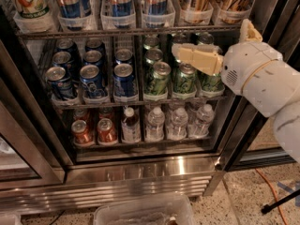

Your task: Pick orange can from top shelf of fridge

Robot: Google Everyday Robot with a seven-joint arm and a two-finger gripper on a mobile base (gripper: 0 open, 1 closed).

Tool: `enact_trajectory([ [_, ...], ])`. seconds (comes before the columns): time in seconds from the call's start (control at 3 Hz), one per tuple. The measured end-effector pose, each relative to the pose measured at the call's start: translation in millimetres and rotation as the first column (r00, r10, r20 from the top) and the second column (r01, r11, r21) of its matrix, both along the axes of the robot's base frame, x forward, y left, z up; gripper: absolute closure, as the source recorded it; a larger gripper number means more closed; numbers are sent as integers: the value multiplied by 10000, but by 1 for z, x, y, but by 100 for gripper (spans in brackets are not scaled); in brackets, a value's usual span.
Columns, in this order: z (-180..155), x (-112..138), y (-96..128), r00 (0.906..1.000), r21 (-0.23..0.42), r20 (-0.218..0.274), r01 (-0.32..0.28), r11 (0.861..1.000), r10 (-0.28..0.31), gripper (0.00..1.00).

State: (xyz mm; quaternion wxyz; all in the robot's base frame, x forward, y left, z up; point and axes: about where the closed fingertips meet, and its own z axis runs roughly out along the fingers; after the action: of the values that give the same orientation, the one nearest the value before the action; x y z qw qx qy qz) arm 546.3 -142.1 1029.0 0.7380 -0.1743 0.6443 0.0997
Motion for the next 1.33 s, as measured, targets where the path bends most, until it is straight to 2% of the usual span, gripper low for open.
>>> enact_trajectory([
  [0.33,-3,-2,-9,9999,437,-3,171,9989,-171,0],
  [1.0,10,2,-6,9997,110,17,241,9996,-241,0],
  [1.33,23,16,-3,9993,102,-322,215,9997,-212,0],
])
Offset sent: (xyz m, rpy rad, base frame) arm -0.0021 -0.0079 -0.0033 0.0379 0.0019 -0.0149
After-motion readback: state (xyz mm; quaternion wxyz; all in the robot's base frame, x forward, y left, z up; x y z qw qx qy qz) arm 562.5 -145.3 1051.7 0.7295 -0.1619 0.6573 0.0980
